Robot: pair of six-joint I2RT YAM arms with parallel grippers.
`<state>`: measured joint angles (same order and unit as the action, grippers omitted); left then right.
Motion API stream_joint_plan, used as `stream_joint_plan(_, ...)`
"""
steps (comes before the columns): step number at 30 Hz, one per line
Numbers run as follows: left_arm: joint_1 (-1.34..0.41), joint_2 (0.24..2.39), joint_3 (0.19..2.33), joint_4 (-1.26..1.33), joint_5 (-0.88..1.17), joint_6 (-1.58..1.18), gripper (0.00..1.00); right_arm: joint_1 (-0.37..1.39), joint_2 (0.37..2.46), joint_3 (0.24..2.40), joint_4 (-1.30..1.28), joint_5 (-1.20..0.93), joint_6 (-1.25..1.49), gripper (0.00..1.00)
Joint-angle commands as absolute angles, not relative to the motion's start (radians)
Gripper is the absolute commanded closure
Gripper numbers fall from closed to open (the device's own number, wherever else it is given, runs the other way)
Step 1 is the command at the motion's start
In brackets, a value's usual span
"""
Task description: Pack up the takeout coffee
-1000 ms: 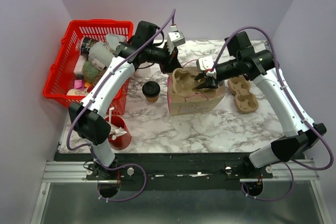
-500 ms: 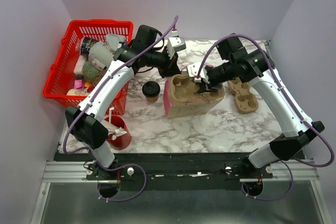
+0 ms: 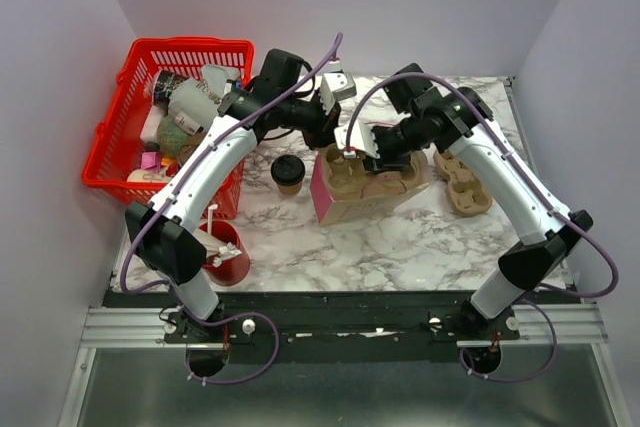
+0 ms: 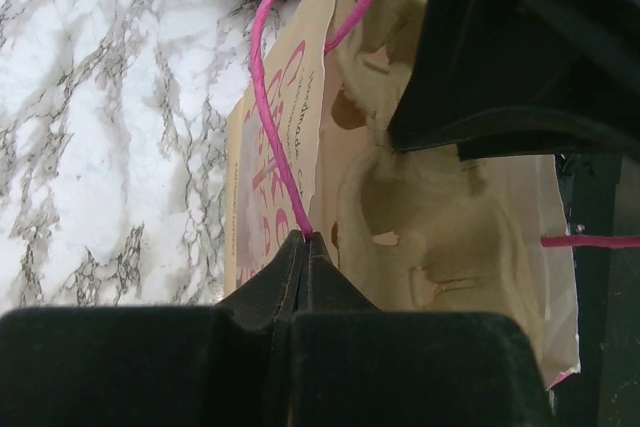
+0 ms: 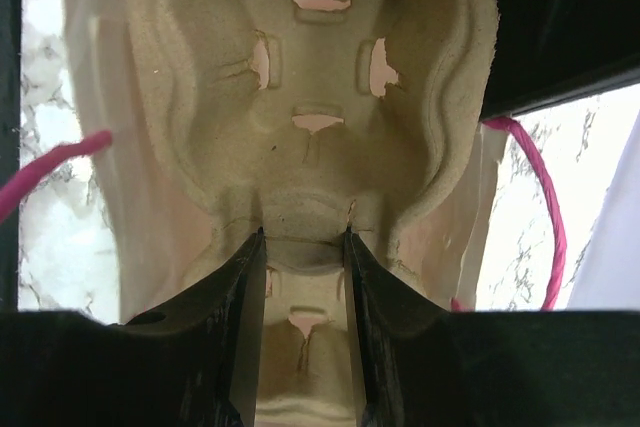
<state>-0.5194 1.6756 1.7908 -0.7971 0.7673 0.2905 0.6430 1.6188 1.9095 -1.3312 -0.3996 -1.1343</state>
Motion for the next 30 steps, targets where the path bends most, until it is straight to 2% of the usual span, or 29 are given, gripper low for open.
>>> stream_joint_plan(1,-0.526,1.675,1.807,-0.808,0.769,0.291,1.0,0.66,1.658,1.968,-1.514,-0.307,-1.138,0.99)
stream_joint_plan(19,-0.526,1.7,1.819,-0.798,0.75,0.275,1.0,0.684,1.578,1.841,-1.516,-0.201,-1.207,1.0)
stream_joint_plan(30,-0.528,1.724,1.89,-0.746,0.742,0.307,1.0,0.696,1.621,1.841,-1.434,-0.124,-1.184,1.0)
